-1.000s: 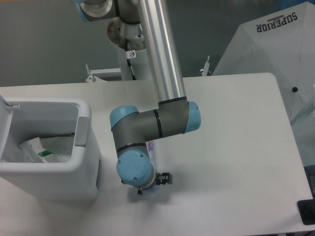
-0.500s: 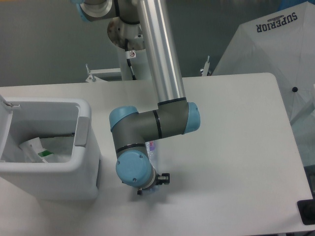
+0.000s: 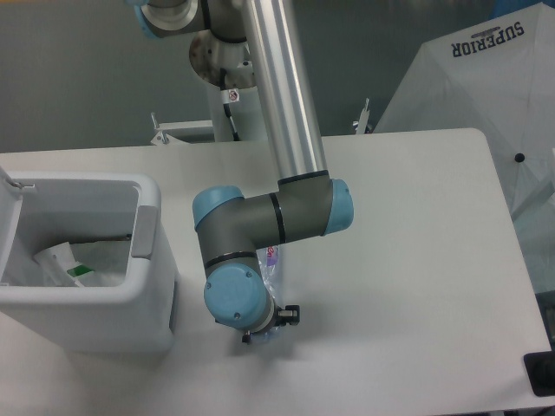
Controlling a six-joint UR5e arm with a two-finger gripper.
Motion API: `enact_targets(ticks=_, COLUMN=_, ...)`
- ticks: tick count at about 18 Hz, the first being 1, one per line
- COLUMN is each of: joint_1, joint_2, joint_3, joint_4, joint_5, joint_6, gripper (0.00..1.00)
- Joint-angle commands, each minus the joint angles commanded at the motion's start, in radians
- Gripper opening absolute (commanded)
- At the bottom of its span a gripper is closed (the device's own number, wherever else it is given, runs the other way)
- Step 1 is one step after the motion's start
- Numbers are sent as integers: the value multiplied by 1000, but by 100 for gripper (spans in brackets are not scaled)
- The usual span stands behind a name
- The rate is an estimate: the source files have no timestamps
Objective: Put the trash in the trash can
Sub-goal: 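Rotate the gripper to align with the bottle's cap end, then close the gripper on the bottle's cap end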
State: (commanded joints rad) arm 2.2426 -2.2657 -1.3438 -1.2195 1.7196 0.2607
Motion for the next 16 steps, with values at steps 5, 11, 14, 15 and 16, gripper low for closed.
enact_targets(ticks=5, joint_1=18, joint_2=21, joint_3=14, joint_4=2, joint_5=-14, joint_6=9, gripper=67)
enact_targets(ticks=11, joint_1=57, joint_2=66, joint_3=20, joint_4=5, joint_5=-60, joint_6=11, gripper=63)
enact_targets(ticks=14, joint_1=86, joint_2=98, joint_3=38, joint_4=20, joint_5=-129, joint_6=28, gripper=62)
enact_targets(ticks=15, joint_1=94, joint_2=106, joint_3=41, joint_4=29, joint_5=-146, joint_6=29, gripper=62)
enact_targets(ticks=16, joint_1=100, joint_2=118, joint_3=43, joint_4=38, joint_5=-164, joint_6=29, gripper=62)
